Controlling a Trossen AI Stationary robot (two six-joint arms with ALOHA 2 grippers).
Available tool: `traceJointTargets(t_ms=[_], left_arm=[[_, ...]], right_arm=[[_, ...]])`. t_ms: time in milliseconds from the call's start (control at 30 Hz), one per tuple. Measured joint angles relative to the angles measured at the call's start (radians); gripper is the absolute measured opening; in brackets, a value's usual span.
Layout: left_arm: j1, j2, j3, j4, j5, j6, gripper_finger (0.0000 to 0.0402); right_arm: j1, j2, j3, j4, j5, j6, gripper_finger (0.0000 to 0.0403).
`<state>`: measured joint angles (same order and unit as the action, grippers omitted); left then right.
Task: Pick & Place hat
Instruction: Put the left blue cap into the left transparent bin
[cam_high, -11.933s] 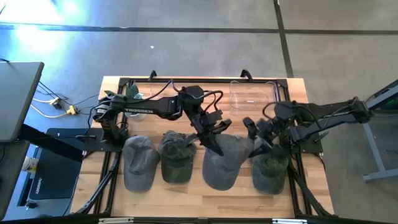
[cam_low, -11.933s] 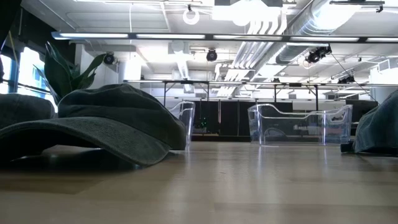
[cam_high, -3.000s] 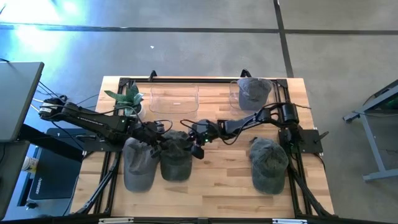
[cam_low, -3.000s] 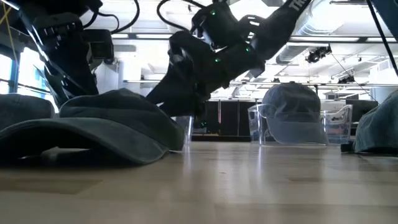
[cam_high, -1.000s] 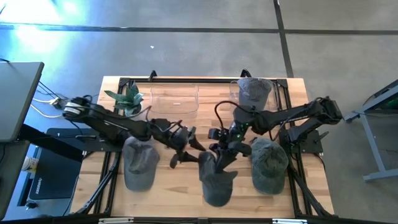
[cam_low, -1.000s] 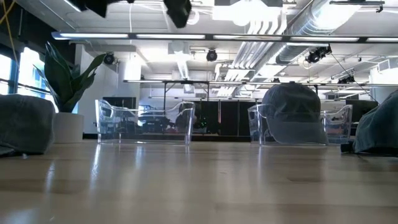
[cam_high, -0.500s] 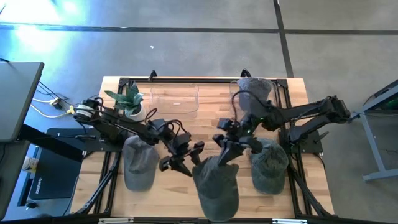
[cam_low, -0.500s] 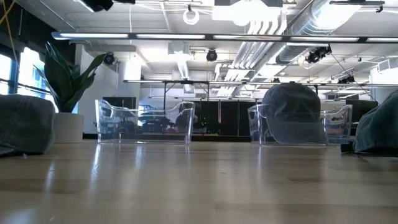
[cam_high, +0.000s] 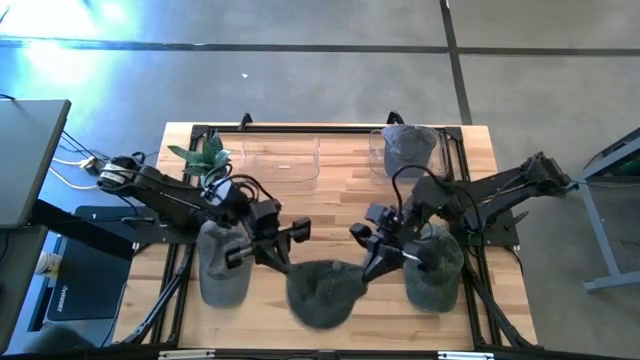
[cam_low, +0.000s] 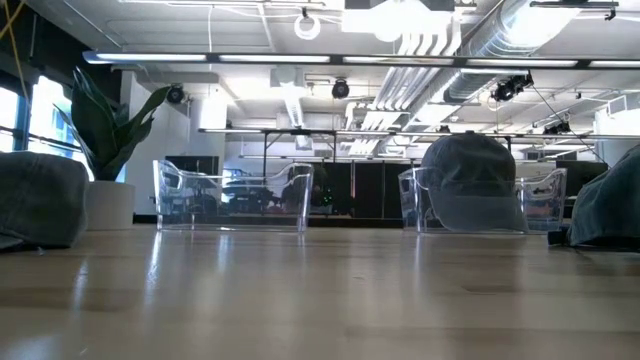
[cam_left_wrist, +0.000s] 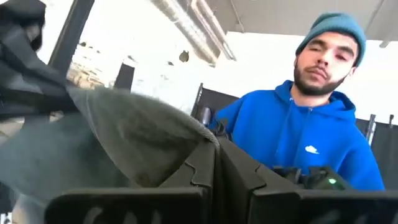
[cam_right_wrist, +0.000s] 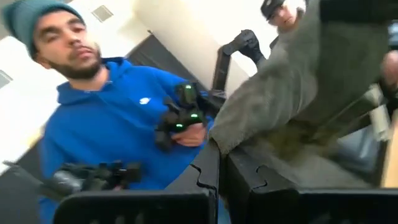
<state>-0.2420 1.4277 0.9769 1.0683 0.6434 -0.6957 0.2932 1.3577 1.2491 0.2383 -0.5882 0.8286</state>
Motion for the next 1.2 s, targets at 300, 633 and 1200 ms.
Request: traceJointTargets(t_ms=[300, 633, 1200], left_arm=[[0.006, -0.061, 0.001, -0.008, -0.069, -0.015, 0.0004], [0.008, -0.113, -0.001, -0.062, -0.197, -0.015, 0.0001], [0.093, -0.299, -0.001, -0.489, -0.311, 0.123, 0.0000]], right_arm=[[0.004, 0.003, 0.000, -0.032, 0.126, -0.282, 0.0004], [-0.006, 0.005, -0.003, -0.047, 0.191, -0.358, 0.0114], [0.049, 0.075, -0.004, 0.070, 0.196, -0.362, 0.0246]])
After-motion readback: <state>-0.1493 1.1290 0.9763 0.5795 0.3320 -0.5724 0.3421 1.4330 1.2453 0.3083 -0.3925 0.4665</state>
